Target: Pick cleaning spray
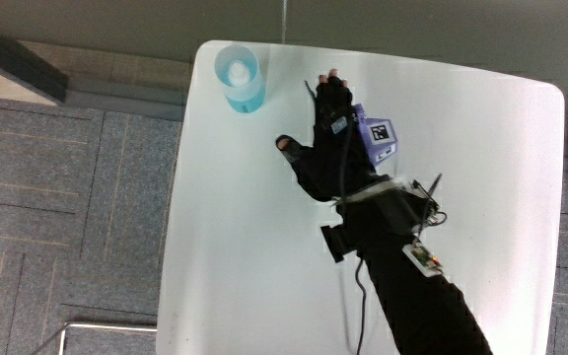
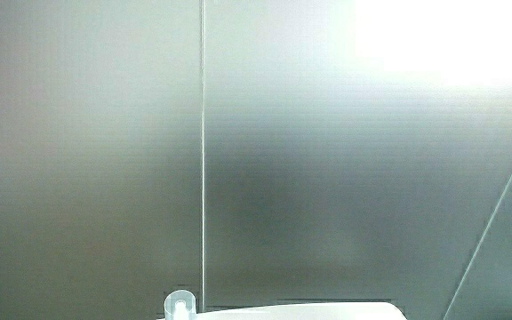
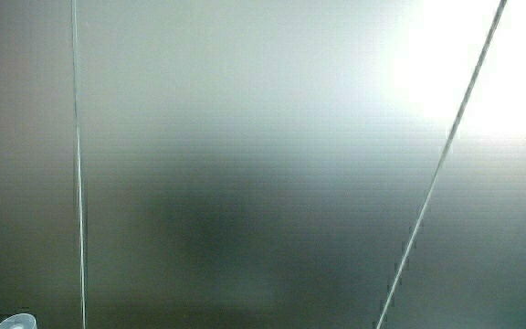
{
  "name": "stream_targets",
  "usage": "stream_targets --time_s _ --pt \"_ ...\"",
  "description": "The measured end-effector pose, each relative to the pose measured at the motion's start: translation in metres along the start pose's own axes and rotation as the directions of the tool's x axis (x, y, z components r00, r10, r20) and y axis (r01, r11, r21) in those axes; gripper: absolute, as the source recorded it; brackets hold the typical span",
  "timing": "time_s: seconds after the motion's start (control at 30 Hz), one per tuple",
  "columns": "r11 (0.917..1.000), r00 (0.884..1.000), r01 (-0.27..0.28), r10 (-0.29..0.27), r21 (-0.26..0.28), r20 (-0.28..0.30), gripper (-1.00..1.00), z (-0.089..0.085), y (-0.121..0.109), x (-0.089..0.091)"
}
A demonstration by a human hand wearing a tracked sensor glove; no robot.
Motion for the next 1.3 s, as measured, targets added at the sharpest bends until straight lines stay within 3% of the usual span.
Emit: stream_targets --time_s 0.27,0.33,0.4,0.43,0.47,0.5,0.57,0.7,0.87,0.97,1.0,1.2,1.3 --pt "0.9973 0.992 0.037 -0.045 -0.064 -0.118 0.00 -0.033 0.012 -0.015" --pt "0.9969 0.991 0.037 -0.045 -0.070 -0.123 0.00 -0.038 0.017 -0.016" --pt "0.9943 0.983 0.070 -0.083 -0.080 -0.164 0.00 -0.047 0.016 -0.033" --pt "0.9942 0.987 0.076 -0.085 -0.077 -0.135 0.00 -0.048 0.022 -0.026" --pt "0.9958 0.988 0.016 -0.030 -0.090 -0.153 0.00 -0.051 0.024 -0.033" --pt "0.9966 0.993 0.004 -0.015 -0.083 -0.121 0.00 -0.050 0.031 -0.026" --pt "0.9924 0.986 -0.093 0.081 -0.080 -0.147 0.00 -0.049 0.038 -0.025" --pt "0.9908 0.978 -0.099 0.080 -0.092 -0.191 0.00 -0.047 0.036 -0.043" --pt "0.9918 0.975 -0.113 0.099 -0.060 -0.201 0.00 -0.047 0.039 -0.041" --pt "0.9916 0.974 -0.110 0.094 -0.068 -0.204 0.00 -0.047 0.041 -0.045" --pt "0.9887 0.972 -0.132 0.114 -0.072 -0.206 0.00 -0.047 0.040 -0.048" --pt "0.9896 0.971 -0.144 0.141 -0.002 -0.193 0.29 -0.041 0.040 -0.053" --pt "0.9859 0.967 -0.167 0.167 0.017 -0.193 0.43 -0.040 0.039 -0.059"
